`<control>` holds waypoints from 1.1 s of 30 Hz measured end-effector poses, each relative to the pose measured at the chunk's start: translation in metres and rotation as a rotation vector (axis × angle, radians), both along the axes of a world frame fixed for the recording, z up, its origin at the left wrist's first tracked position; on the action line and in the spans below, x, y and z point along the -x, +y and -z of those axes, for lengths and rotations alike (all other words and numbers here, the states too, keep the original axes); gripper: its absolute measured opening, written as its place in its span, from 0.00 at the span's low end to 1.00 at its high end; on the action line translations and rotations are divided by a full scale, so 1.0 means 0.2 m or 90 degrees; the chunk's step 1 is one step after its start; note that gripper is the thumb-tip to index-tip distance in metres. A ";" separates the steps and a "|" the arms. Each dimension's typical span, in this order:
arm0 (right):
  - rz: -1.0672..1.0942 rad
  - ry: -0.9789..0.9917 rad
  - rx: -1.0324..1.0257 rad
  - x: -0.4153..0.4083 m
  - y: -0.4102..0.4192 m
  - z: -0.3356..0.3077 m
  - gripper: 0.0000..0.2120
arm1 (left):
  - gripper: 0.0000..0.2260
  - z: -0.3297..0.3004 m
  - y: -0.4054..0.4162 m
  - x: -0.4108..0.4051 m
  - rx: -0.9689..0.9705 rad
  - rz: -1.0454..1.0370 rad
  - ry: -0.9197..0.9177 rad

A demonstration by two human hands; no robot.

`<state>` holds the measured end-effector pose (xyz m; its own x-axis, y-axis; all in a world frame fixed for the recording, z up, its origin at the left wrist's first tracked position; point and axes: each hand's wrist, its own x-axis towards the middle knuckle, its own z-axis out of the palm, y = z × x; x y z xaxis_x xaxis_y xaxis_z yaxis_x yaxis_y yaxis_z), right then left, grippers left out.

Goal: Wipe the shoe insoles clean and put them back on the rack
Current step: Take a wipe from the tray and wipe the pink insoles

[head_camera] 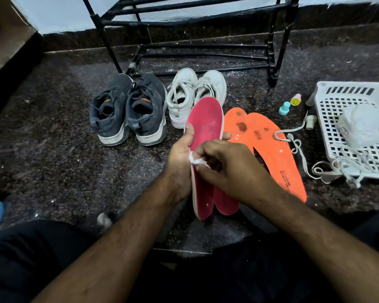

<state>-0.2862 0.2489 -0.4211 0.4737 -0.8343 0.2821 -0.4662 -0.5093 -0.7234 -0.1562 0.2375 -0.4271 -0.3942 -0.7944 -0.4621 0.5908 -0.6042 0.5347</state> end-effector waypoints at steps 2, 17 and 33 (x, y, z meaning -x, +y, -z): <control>0.004 0.011 0.009 0.01 -0.02 0.00 0.08 | 0.34 0.00 0.00 0.00 0.006 -0.004 -0.006; 0.123 -0.002 0.070 0.05 -0.10 0.01 0.07 | 0.27 0.01 0.02 0.08 0.003 -0.020 -0.056; 0.105 0.061 0.002 -0.02 0.01 0.03 0.10 | 0.34 0.03 0.00 0.03 0.004 -0.083 -0.064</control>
